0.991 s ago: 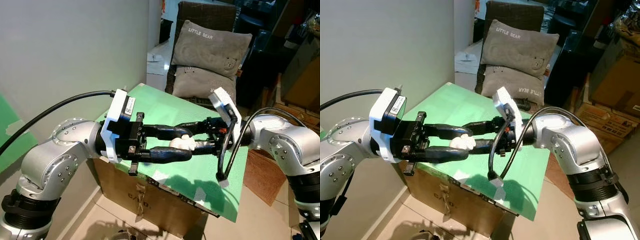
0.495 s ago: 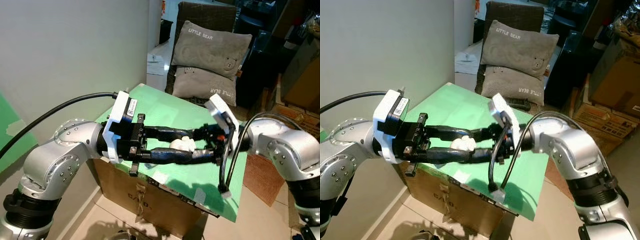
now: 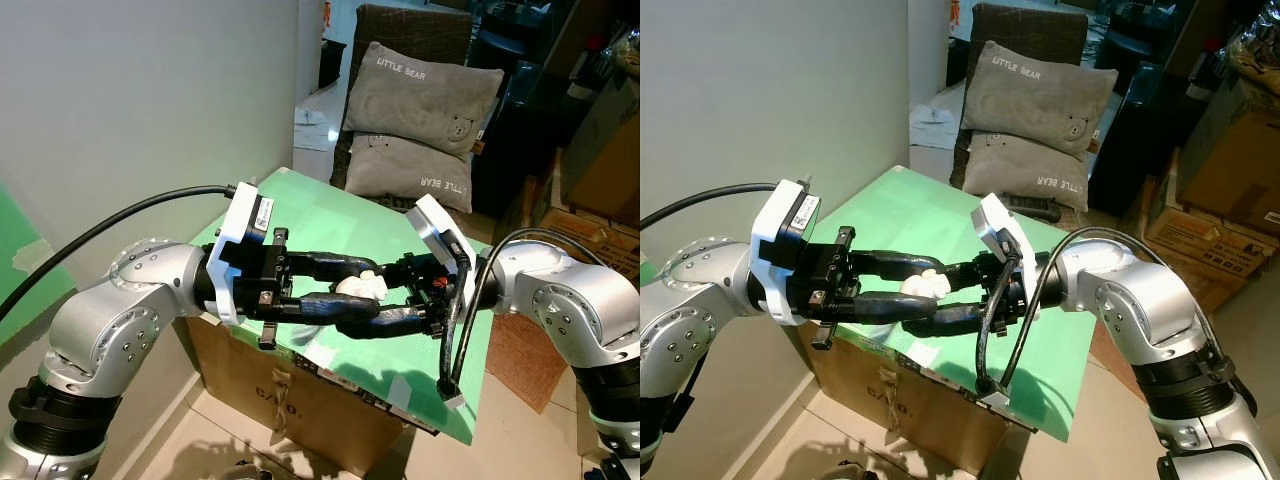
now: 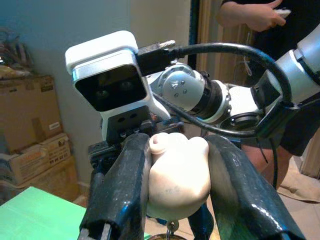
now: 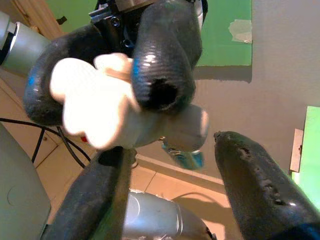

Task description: Hang keys on a hook

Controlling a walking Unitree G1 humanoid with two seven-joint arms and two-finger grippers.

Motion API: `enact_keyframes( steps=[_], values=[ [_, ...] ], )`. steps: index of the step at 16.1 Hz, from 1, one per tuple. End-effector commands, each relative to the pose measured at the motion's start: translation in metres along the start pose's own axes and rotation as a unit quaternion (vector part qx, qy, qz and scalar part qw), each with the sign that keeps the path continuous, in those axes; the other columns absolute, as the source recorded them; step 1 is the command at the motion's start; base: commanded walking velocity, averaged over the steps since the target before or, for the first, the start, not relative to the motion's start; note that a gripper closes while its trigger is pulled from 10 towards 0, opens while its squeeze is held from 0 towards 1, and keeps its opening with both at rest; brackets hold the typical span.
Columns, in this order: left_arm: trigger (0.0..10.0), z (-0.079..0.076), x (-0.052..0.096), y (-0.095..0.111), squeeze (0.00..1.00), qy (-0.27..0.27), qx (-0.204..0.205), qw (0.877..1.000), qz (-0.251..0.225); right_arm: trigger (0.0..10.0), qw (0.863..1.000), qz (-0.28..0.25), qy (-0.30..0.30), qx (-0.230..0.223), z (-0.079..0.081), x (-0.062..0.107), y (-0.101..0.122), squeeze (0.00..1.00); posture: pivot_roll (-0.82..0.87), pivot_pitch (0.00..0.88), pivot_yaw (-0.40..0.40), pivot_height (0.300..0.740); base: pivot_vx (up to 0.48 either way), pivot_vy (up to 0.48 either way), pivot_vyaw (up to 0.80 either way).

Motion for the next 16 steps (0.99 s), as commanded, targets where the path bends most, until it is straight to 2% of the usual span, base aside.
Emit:
enact_keyframes(
  steps=[1, 16],
  values=[
    [0.0, -0.0004, -0.0048, 0.0010, 0.00, -0.011, -0.005, 1.000, 0.004, 0.0, 1.000, 0.004, 0.000, -0.006, 0.0012, 0.0000, -0.0022, 0.00, 0.05, 0.000, -0.041, 0.740, 0.000, 0.000, 0.00],
    [0.0, 0.0022, -0.0071, 0.0014, 0.00, -0.006, -0.006, 1.000, -0.001, 0.0, 1.000, -0.006, -0.008, -0.026, -0.0030, 0.0005, -0.0021, 0.00, 0.05, 0.000, -0.047, 0.740, 0.000, 0.000, 0.00]
  ],
)
Point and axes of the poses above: a point about 5 cm out from each wrist's last joint towards the gripper, its own x axis pointing back from the gripper into the wrist, its own y axis along the axis of the wrist's last joint, z = x × y, the point moved 5 cm from there along -x, pointing out of the wrist towards the gripper, and after that the axes turned 12 degrees about x, right-handed, at the moved point
